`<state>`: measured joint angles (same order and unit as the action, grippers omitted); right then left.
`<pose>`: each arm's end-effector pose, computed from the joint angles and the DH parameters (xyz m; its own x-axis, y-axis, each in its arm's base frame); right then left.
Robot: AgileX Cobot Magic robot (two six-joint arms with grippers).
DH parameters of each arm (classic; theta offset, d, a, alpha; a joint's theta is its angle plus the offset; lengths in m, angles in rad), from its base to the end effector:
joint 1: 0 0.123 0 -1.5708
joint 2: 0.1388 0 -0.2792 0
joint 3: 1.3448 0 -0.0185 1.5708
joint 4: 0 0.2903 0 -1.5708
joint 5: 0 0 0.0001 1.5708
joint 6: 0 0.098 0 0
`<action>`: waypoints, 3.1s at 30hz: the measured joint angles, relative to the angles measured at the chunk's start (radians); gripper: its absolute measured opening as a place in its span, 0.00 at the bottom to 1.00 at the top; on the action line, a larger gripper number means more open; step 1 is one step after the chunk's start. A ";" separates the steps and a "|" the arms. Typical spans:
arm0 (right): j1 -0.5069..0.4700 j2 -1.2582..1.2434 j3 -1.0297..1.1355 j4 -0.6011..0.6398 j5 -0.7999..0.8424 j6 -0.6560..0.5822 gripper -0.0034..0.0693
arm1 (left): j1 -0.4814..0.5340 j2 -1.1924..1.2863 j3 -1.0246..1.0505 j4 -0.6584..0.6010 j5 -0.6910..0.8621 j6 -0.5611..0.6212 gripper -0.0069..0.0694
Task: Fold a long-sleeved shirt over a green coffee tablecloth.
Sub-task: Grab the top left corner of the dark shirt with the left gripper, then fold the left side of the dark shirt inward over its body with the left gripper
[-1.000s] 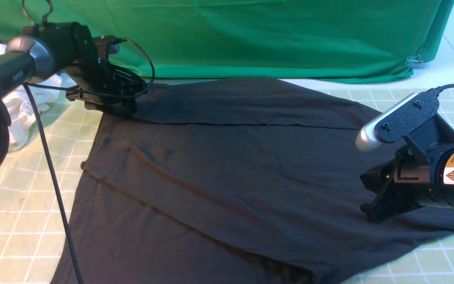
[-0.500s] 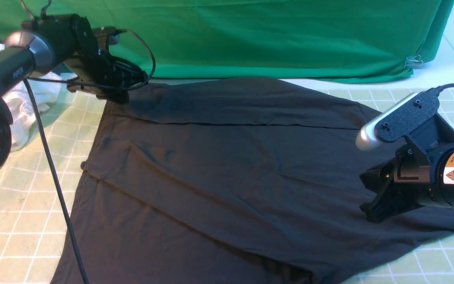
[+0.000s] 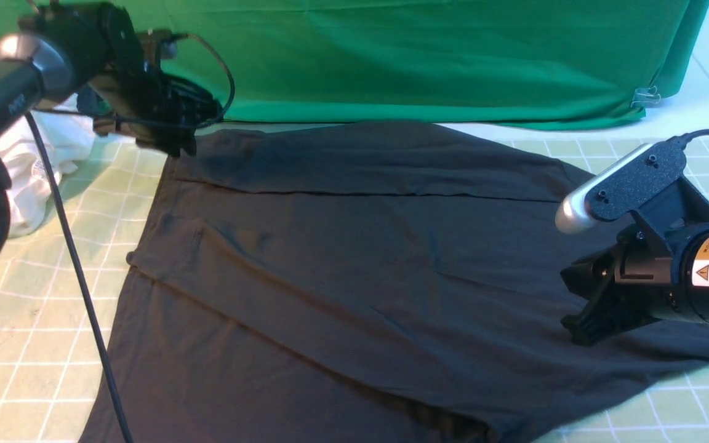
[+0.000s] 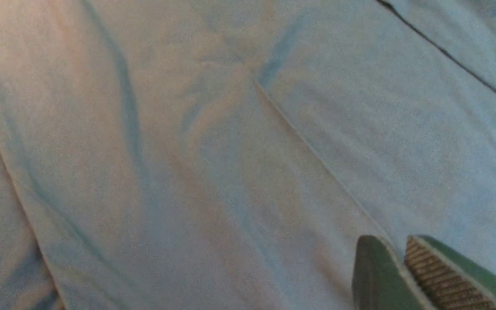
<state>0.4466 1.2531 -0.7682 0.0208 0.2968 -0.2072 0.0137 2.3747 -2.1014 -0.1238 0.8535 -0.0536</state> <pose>0.2706 0.1303 0.2396 -0.4859 -0.4391 -0.7557 -0.5360 0.8327 -0.1393 0.5644 -0.0014 0.1675 -0.8569 -0.1460 -0.4944 -0.0825 0.9855 -0.1481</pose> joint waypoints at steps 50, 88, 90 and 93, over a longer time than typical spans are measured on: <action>0.000 0.044 0.001 0.000 -0.012 0.001 0.25 | 0.002 -0.018 -0.014 -0.021 -0.034 0.019 0.06; 0.000 0.045 0.001 0.000 0.082 0.000 0.25 | 0.011 -0.614 0.516 0.004 0.284 0.107 0.06; 0.000 0.045 0.001 0.000 0.082 0.000 0.25 | 0.011 -0.624 0.633 0.001 0.211 0.096 0.06; 0.000 0.045 0.001 0.000 0.078 0.000 0.25 | 0.011 -0.630 0.757 -0.022 0.111 0.085 0.06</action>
<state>0.4466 1.2979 -0.7671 0.0208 0.3751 -0.2070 0.0249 1.7448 -1.3439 -0.1454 0.9644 0.0319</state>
